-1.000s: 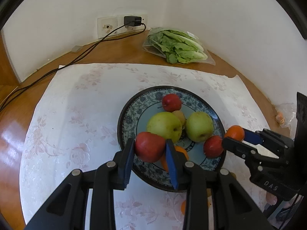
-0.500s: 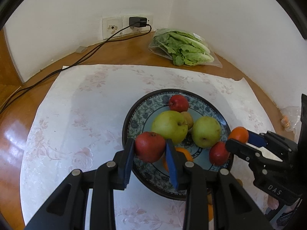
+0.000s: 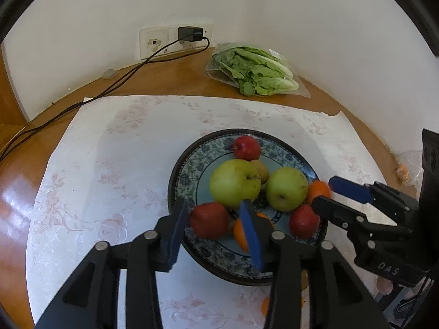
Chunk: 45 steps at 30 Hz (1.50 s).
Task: Organize fruits
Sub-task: 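Open the left tool on the plate while the right tool releases the orange, then withdraw both tools from the plate toward the remaining orange and kiwis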
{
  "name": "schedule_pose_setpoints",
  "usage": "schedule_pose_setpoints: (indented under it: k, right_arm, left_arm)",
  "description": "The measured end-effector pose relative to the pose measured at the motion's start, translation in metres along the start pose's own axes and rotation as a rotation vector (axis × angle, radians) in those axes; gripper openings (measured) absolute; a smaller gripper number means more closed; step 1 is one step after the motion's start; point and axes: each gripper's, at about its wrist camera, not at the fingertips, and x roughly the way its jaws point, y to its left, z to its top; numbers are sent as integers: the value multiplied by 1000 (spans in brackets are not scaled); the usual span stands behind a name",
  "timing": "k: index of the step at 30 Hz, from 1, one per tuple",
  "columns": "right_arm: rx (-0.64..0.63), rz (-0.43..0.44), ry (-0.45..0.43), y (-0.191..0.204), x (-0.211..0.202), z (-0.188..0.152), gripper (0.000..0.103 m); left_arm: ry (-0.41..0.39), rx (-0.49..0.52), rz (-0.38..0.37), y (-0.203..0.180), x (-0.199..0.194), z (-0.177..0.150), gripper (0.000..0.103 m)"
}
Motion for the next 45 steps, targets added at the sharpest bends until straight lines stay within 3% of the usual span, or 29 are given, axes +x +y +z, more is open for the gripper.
schedule_pose_setpoints:
  k: [17, 32, 45]
  right_arm:
    - [-2, -2, -25, 5, -21, -4, 52]
    - [-19, 4, 8, 21, -38, -26, 52]
    - [13, -11, 37, 28, -48, -49, 52]
  left_arm:
    - [-19, 11, -5, -5, -23, -7, 60]
    - [-24, -28, -13, 6, -52, -25, 62]
    - [6, -9, -43, -11, -54, -46, 62]
